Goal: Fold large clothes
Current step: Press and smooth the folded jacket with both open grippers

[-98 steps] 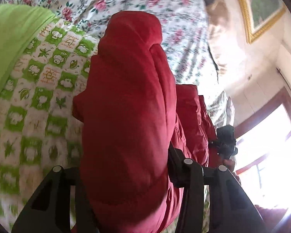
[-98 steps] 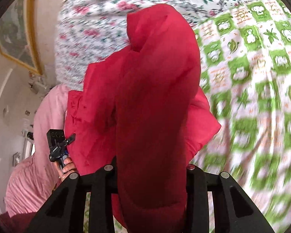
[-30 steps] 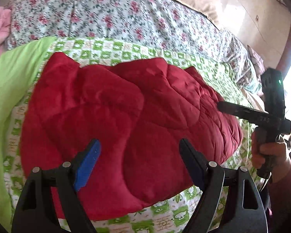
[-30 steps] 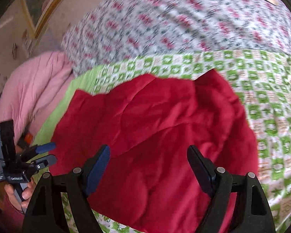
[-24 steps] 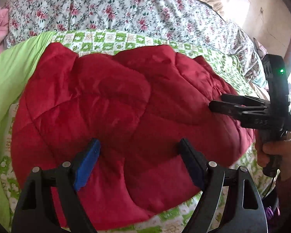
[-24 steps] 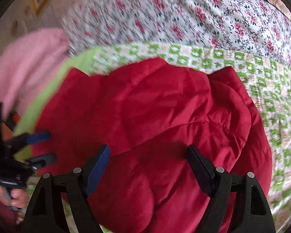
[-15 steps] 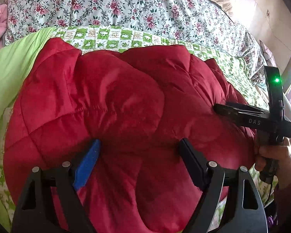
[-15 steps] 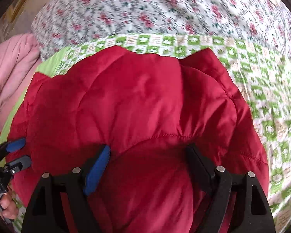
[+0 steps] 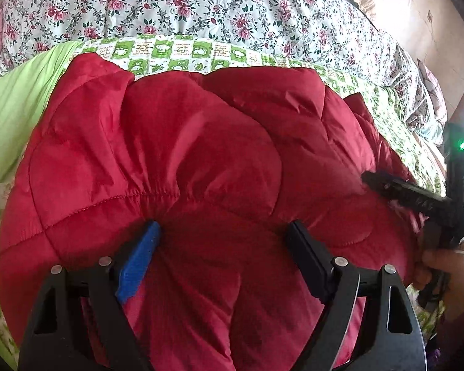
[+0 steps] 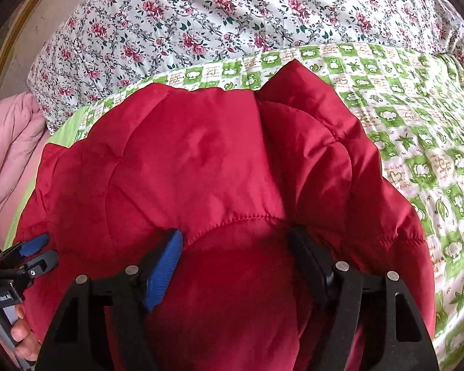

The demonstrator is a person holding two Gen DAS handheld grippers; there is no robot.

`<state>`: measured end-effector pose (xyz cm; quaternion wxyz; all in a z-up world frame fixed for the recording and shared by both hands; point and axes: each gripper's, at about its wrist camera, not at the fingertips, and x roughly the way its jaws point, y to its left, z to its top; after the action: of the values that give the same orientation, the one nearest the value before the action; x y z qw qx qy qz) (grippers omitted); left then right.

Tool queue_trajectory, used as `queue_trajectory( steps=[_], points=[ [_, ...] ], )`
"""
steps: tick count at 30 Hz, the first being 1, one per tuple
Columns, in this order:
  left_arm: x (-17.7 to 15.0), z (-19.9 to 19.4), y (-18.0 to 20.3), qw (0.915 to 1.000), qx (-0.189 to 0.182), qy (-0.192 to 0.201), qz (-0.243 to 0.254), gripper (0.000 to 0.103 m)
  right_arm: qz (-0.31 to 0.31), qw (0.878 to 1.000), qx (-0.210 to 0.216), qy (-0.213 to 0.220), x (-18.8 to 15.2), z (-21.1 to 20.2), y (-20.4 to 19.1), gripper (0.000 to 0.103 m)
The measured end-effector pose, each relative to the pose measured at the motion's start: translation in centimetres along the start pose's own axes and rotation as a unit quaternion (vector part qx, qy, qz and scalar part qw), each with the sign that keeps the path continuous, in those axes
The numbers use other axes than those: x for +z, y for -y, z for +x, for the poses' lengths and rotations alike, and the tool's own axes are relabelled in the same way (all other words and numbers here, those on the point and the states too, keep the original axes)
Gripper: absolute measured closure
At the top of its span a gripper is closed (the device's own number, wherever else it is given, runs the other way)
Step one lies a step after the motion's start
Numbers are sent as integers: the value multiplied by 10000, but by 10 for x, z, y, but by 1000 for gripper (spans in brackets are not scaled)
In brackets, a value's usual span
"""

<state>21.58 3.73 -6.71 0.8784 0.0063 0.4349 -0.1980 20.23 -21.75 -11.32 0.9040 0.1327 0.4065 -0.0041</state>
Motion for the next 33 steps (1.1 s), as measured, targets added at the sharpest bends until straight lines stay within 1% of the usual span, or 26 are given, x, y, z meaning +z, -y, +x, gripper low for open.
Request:
queue_trajectory(
  steps=[2,4,5,7,9,10,11,13,18,22,26,29,31,33],
  points=[
    [0,-1,-3,10000,-44,-2,-45,18,-31,10000,51,33,3,-11,-3,31],
    [0,-2,-4,9999,-65,7,-76,18,-31,9997,36,223,3,-36,-7,31],
    [0,-2,-3,9999,-61,13,-78,18,-90,9993,62,360,1,-50,-10,28],
    [0,-3,-3,10000,-42,11,-76,18,-349,9986,-23,408,-4,-63,-16,29],
    [-1,-3,-3,9999,-44,15,-106,18,-640,9971,-336,241,-14,-60,-19,29],
    [0,-4,-3,9999,-54,15,-120,18,-718,9963,-479,28,-19,-51,-15,29],
    [0,-5,-3,9999,-58,11,-133,18,-694,9966,-420,-146,-25,-40,-9,28],
    [0,-12,0,9998,-34,-5,-176,18,-434,9988,-154,-141,-35,-29,8,28],
    [-10,-44,6,9994,-101,64,-317,18,-385,9989,-215,-135,-39,-32,5,28],
    [-22,-60,11,9994,-26,75,-324,18,-351,9991,-191,-127,-39,-33,5,28],
    [-33,-48,8,9993,251,-74,-258,18,-333,9992,-186,-122,-44,-36,7,28],
    [-36,-36,4,9990,321,-90,-310,16,-311,9992,-171,-158,-41,-40,6,28],
    [-38,-35,4,9988,340,-73,-333,16,-258,9996,-106,-79,-40,-53,2,28],
    [-38,-35,4,9988,353,-62,-332,16,-314,9994,36,152,-40,-74,-5,27]
  ],
)
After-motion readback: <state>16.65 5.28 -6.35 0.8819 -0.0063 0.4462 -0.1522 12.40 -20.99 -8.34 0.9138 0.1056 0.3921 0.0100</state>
